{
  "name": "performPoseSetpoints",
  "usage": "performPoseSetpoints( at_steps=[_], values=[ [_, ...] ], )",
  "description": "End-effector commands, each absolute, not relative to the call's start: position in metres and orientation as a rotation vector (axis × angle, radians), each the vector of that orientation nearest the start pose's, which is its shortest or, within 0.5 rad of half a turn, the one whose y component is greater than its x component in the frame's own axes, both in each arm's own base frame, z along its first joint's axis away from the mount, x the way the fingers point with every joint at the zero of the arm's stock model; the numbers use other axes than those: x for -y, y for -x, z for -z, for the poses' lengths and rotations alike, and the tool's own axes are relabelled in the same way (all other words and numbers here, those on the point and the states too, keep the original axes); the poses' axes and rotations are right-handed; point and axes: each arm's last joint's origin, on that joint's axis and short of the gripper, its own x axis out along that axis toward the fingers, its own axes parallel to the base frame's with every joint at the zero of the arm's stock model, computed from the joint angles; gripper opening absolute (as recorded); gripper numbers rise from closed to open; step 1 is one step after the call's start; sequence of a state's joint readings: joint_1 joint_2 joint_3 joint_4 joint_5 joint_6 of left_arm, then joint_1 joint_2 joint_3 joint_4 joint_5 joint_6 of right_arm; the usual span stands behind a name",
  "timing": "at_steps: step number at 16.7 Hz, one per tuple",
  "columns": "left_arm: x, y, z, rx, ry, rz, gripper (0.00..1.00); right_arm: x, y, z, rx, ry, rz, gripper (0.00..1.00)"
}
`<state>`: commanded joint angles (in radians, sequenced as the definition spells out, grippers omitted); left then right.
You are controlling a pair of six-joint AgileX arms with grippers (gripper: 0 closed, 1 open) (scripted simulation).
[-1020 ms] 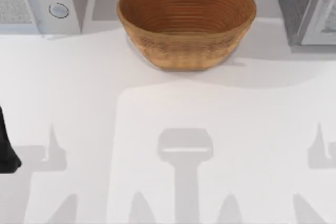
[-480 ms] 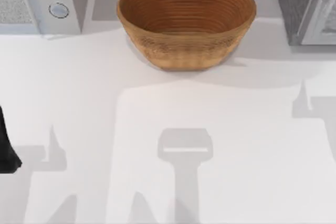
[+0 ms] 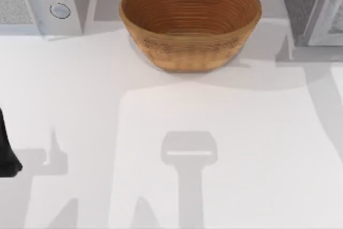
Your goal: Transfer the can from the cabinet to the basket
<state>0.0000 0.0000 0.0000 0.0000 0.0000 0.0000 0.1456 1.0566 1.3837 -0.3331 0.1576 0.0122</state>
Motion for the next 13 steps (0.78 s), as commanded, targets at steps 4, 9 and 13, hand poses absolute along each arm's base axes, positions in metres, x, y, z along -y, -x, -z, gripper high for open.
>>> performPoseSetpoints(
  at_steps=[4,9,13],
  values=[
    [0.001,-0.106,-0.160,0.000,0.000,0.000,1.00,-0.040,-0.238,-0.498,0.001,0.000,0.001,1.00],
    [0.001,-0.106,-0.160,0.000,0.000,0.000,1.00,-0.047,-0.256,-0.510,0.000,0.000,0.000,1.00],
    [0.001,-0.106,-0.160,0.000,0.000,0.000,1.00,-0.046,-0.255,-0.510,0.002,0.000,0.003,1.00]
  ],
)
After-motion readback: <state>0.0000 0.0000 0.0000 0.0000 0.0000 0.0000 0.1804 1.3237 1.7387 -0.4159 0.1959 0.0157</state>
